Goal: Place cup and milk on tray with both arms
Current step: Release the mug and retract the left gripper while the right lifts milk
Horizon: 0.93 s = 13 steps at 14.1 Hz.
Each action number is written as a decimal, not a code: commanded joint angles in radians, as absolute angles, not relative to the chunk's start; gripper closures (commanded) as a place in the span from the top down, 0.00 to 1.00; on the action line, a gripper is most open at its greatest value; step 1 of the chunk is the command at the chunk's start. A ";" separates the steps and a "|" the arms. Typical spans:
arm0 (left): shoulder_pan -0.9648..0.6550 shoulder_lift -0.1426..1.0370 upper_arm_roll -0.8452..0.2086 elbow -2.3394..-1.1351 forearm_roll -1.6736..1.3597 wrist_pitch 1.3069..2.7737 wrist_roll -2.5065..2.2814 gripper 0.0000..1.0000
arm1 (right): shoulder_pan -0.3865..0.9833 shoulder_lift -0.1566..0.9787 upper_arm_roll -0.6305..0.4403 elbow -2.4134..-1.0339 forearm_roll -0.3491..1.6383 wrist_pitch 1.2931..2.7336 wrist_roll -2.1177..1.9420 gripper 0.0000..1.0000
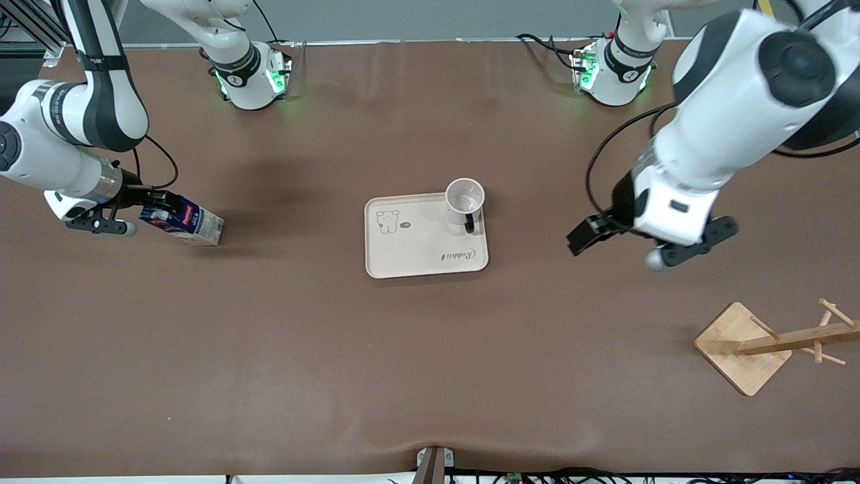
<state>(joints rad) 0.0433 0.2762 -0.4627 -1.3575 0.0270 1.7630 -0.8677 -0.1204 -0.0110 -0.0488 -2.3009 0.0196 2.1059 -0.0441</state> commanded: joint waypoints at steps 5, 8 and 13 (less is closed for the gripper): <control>0.248 0.189 -0.465 -1.384 0.041 1.709 -0.657 1.00 | -0.042 -0.023 -0.029 -2.084 0.096 1.771 -0.043 0.00; 0.295 0.150 -0.465 -1.390 0.041 1.689 -0.576 1.00 | 0.070 -0.015 -0.021 -1.881 0.126 1.629 -0.029 0.00; 0.163 0.054 -0.260 -1.453 0.069 1.566 -0.315 1.00 | 0.368 0.087 -0.021 -1.694 0.189 1.643 0.286 0.00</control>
<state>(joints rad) 0.2259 0.1355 -0.3636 -1.3880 0.0506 1.5978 -0.4212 0.2723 0.0044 -0.0112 -1.7936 0.1725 1.6506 0.1652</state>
